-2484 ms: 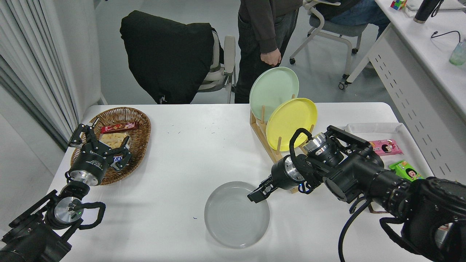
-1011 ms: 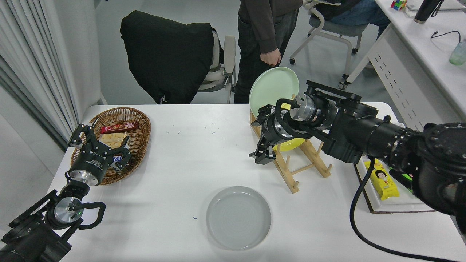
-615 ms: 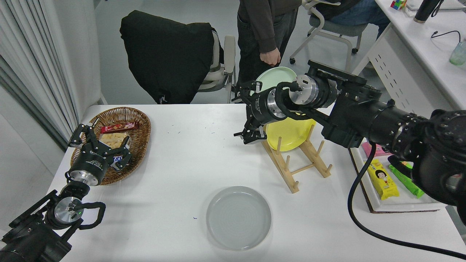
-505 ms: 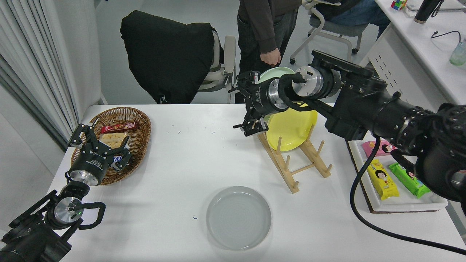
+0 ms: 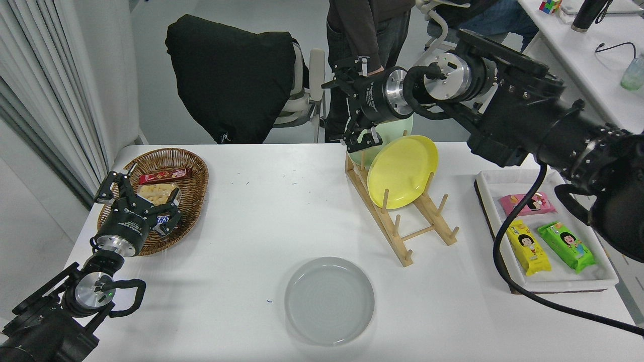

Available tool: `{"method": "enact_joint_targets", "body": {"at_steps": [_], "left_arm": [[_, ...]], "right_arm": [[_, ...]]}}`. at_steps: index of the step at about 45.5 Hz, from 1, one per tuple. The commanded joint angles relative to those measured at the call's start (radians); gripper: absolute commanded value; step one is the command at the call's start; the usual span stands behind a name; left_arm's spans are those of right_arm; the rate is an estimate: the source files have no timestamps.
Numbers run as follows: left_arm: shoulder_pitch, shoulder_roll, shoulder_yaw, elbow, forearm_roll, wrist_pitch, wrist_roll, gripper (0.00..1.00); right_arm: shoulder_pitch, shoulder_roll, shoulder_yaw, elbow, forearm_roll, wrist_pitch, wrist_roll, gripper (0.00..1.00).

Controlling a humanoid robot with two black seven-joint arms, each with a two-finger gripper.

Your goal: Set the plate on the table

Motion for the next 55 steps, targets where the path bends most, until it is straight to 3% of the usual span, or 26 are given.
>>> {"method": "enact_joint_targets", "body": {"at_steps": [1, 18, 25, 29, 38, 44, 55], "left_arm": [[0.0, 0.0, 0.0, 0.0, 0.0, -0.001, 0.0, 0.98], [0.0, 0.0, 0.0, 0.001, 0.0, 0.001, 0.0, 0.98], [0.0, 0.0, 0.0, 0.0, 0.0, 0.001, 0.0, 0.98], [0.0, 0.0, 0.0, 0.0, 0.0, 0.001, 0.0, 0.98], [0.0, 0.0, 0.0, 0.0, 0.0, -0.001, 0.0, 0.98], [0.0, 0.0, 0.0, 0.0, 0.0, -0.001, 0.0, 0.98], [0.0, 0.0, 0.0, 0.0, 0.0, 0.001, 0.0, 0.98]], "right_arm": [[-0.009, -0.067, 0.153, -0.061, 0.001, -0.013, -0.001, 0.99], [-0.029, -0.159, 0.157, -0.127, -0.018, 0.016, 0.001, 0.99], [-0.027, -0.206, 0.148, -0.152, -0.019, 0.215, 0.001, 0.99], [-0.018, -0.206, 0.143, -0.187, -0.048, 0.258, 0.002, 0.99], [-0.018, -0.208, 0.154, -0.211, -0.16, 0.263, 0.008, 0.99], [-0.024, -0.199, 0.16, -0.323, -0.162, 0.264, 0.015, 0.99], [-0.082, -0.189, 0.163, -0.345, -0.151, 0.269, 0.019, 0.99]]}}
